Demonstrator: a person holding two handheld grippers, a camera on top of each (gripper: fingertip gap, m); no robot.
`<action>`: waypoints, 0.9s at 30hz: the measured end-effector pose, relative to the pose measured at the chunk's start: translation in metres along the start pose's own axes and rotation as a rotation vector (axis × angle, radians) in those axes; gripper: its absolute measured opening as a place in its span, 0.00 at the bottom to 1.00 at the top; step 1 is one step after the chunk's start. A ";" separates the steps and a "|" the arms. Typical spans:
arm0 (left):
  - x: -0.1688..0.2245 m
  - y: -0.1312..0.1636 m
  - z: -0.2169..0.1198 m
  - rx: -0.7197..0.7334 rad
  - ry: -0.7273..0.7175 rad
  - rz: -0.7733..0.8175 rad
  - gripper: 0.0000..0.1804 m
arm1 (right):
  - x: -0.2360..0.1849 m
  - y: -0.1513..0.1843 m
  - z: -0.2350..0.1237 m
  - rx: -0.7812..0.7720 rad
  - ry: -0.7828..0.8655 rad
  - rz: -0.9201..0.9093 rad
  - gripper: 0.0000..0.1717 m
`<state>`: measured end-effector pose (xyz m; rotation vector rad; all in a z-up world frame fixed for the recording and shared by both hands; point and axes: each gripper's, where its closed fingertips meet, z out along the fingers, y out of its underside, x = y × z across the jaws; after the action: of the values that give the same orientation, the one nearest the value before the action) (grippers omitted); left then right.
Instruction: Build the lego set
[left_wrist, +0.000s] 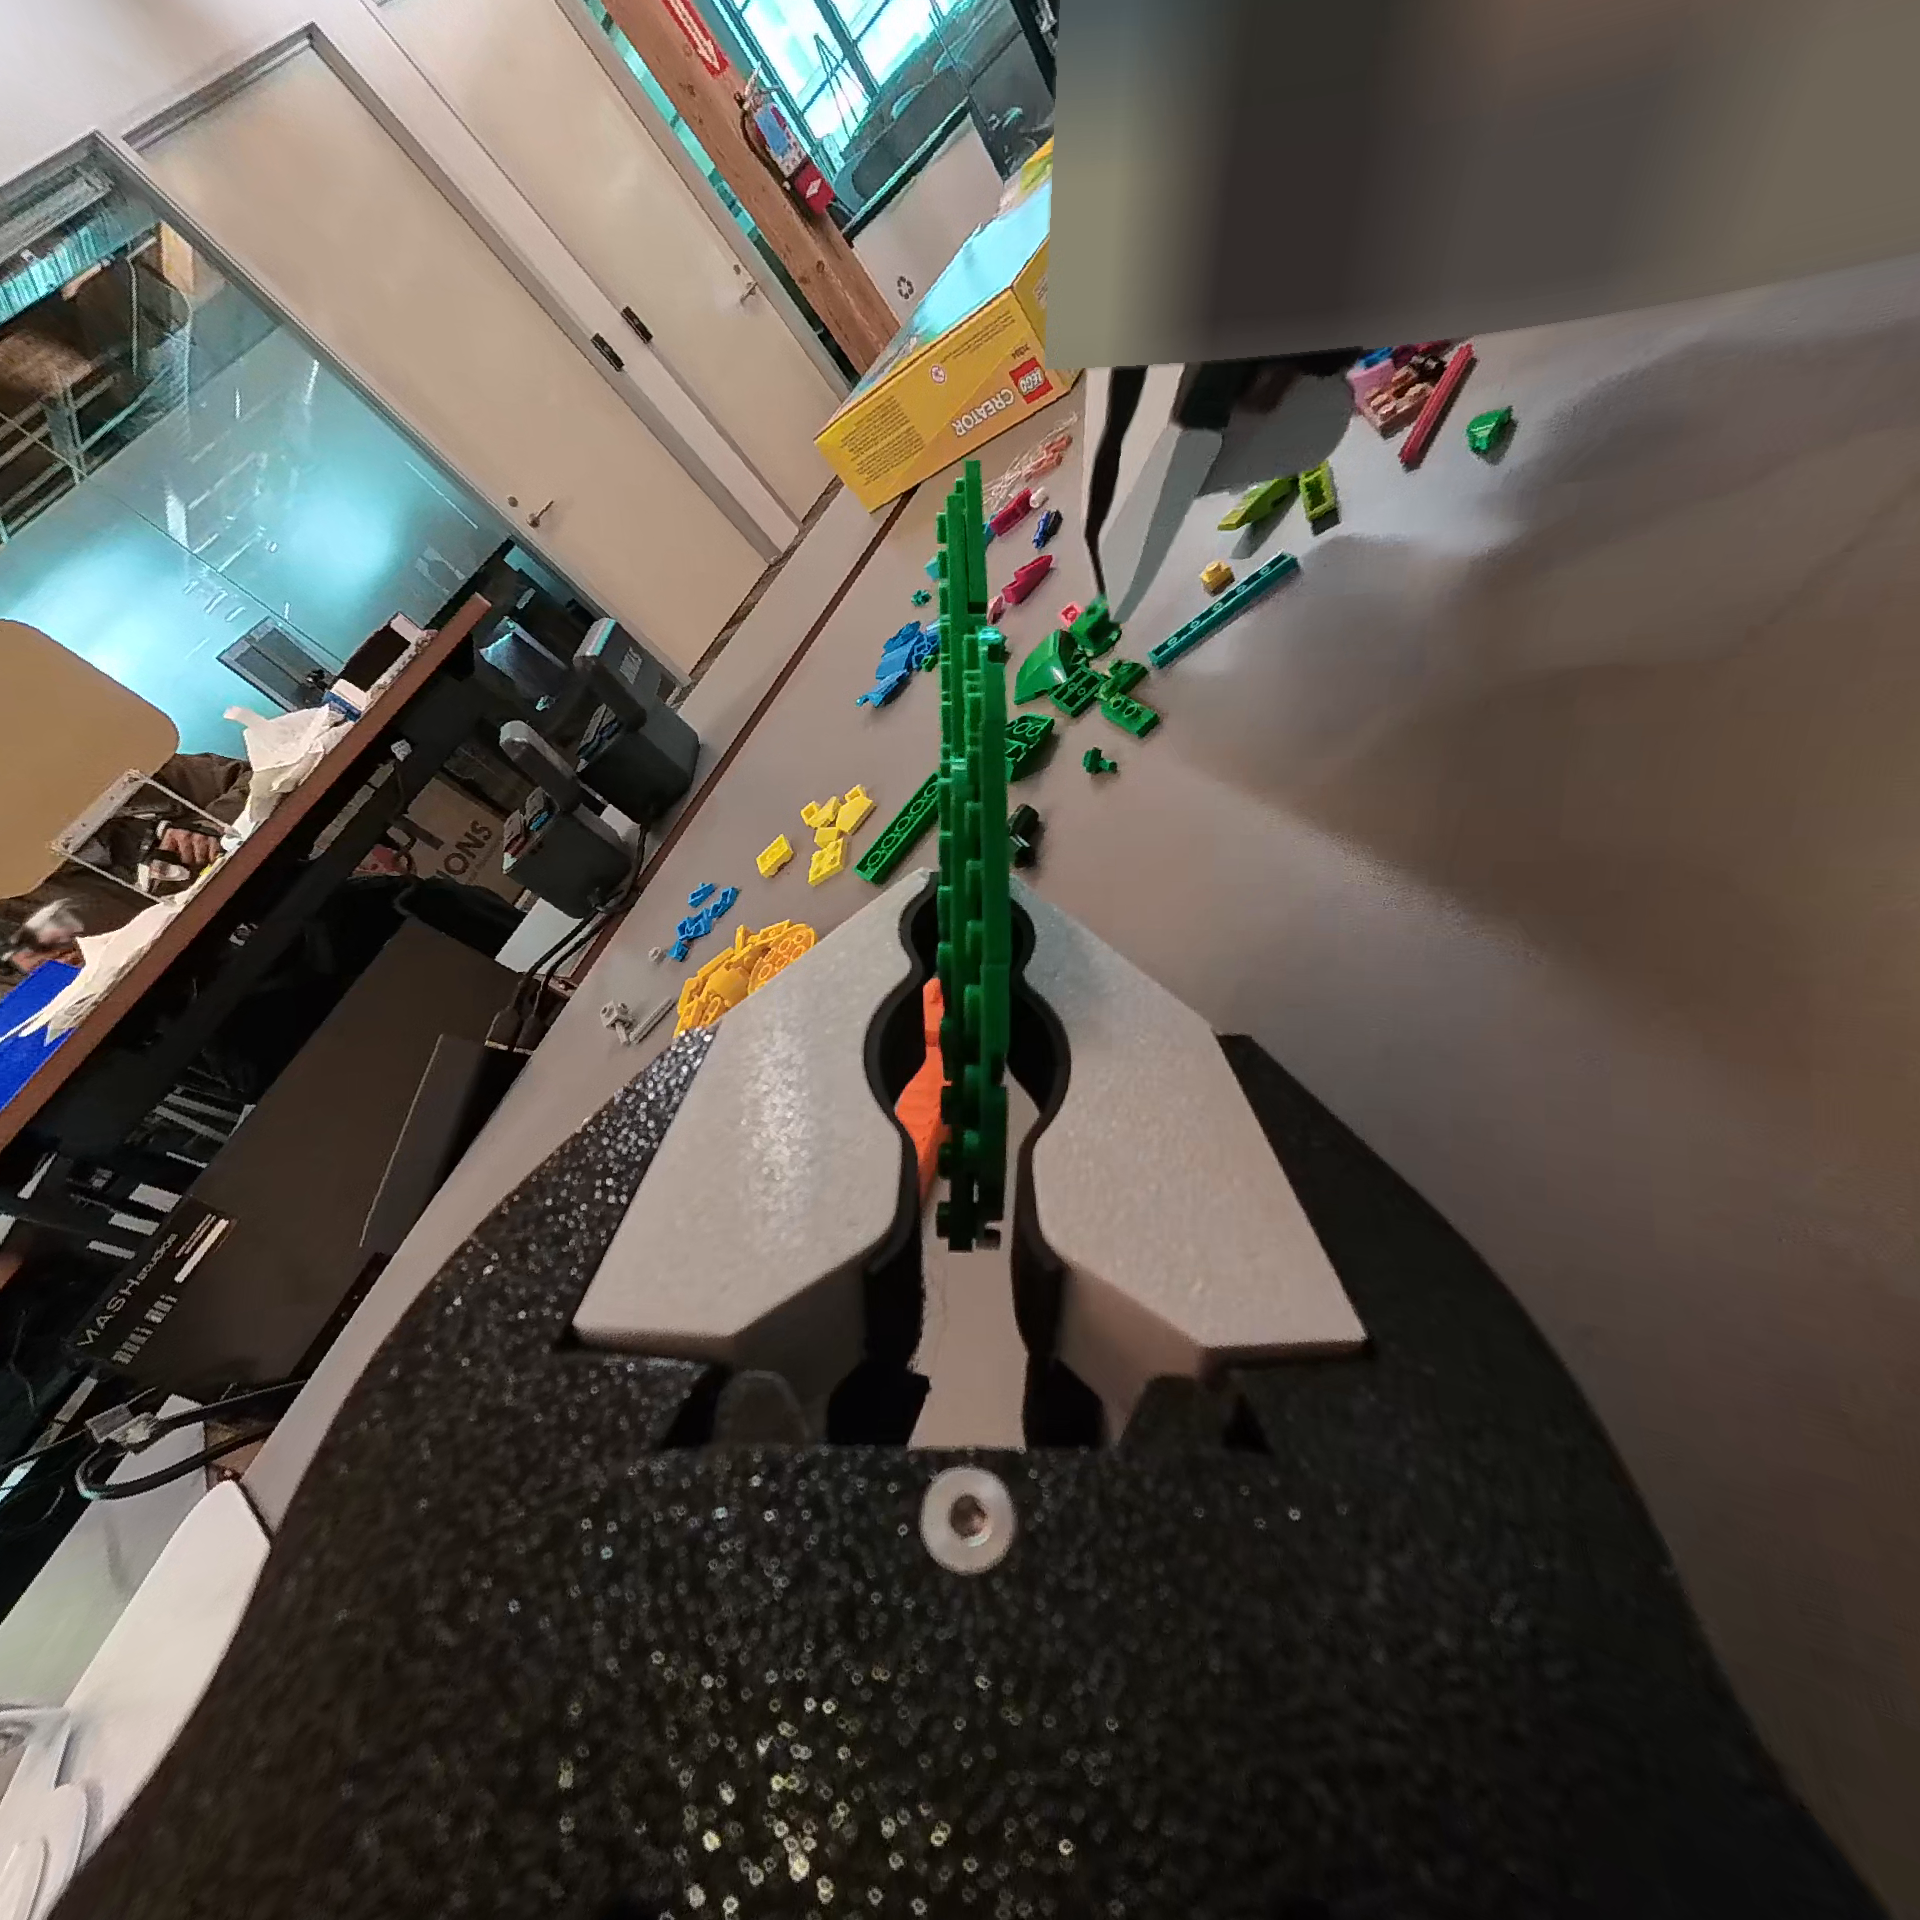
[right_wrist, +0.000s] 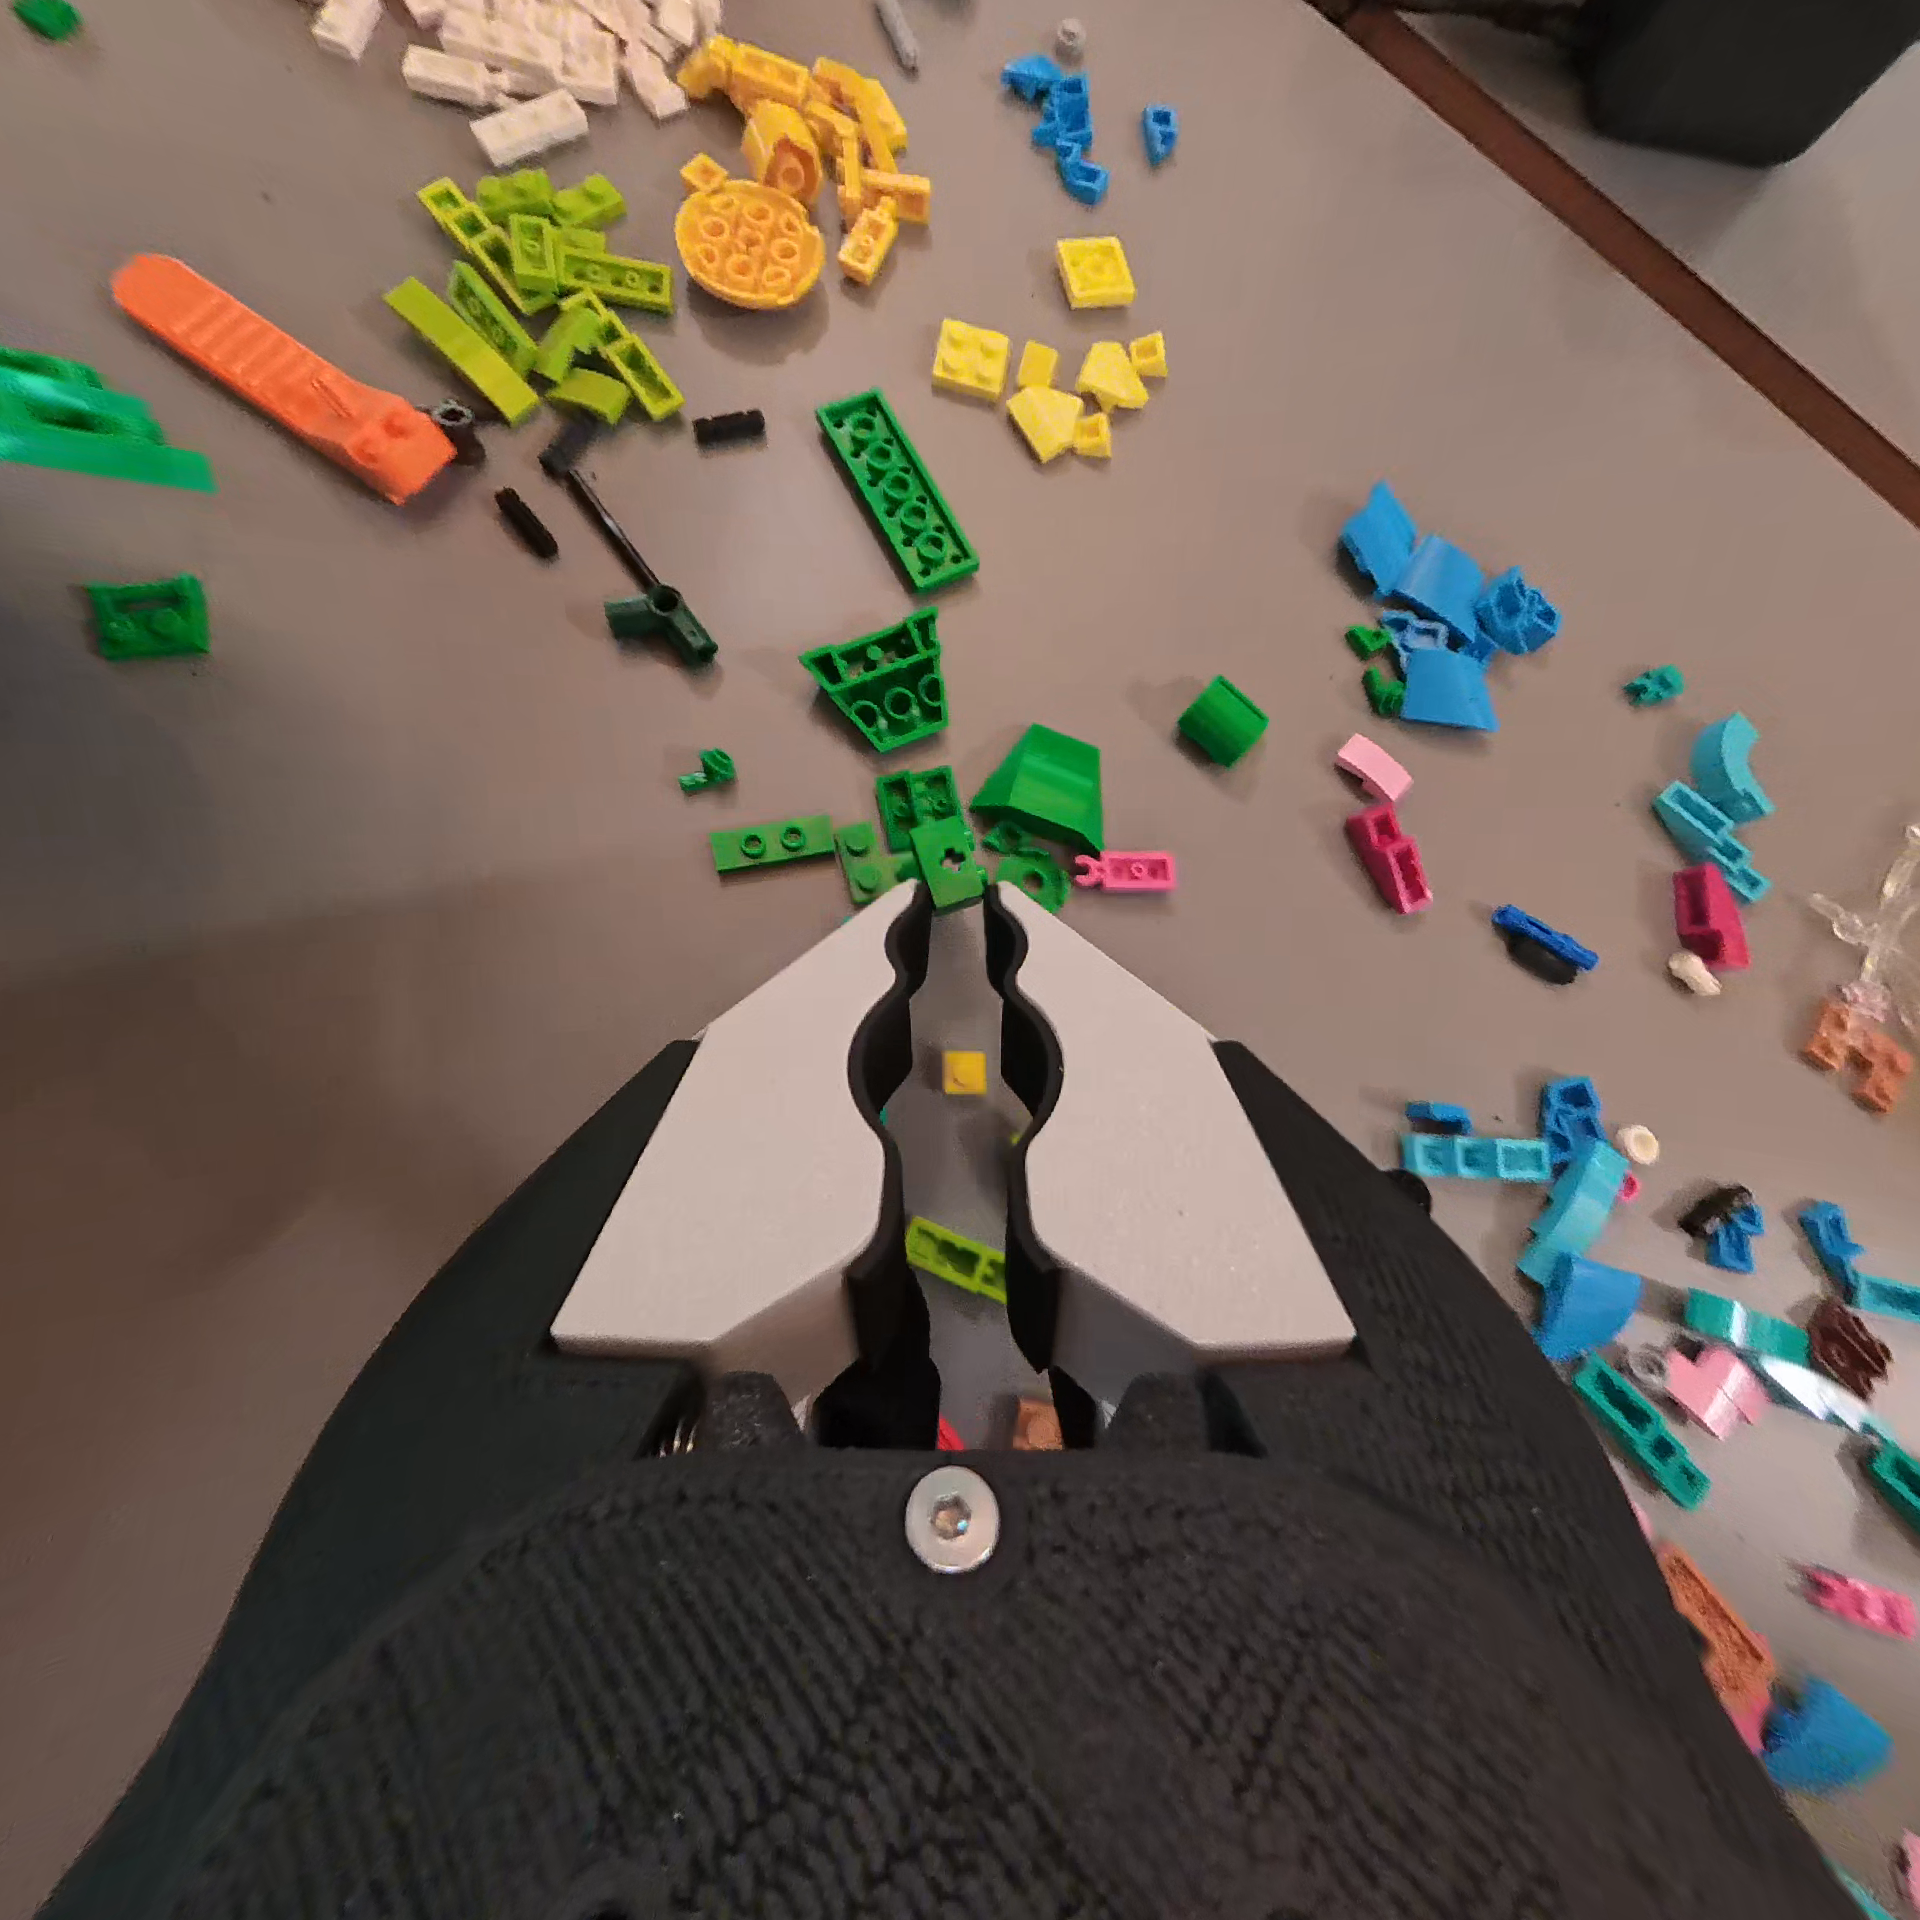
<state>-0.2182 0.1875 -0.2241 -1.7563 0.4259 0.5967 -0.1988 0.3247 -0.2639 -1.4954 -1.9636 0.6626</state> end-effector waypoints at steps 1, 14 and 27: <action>0.001 0.000 0.000 0.000 0.002 0.002 0.03 | -0.005 -0.004 0.002 0.020 -0.010 -0.013 0.05; 0.003 -0.001 0.000 0.003 0.015 0.007 0.03 | -0.008 -0.002 0.005 0.044 -0.056 -0.054 0.19; 0.005 -0.001 0.000 0.004 0.024 0.015 0.03 | 0.013 -0.007 -0.003 0.130 -0.030 0.084 0.11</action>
<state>-0.2135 0.1878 -0.2264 -1.7596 0.4570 0.5849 -0.2039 0.3360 -0.2553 -1.5028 -1.8506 0.8368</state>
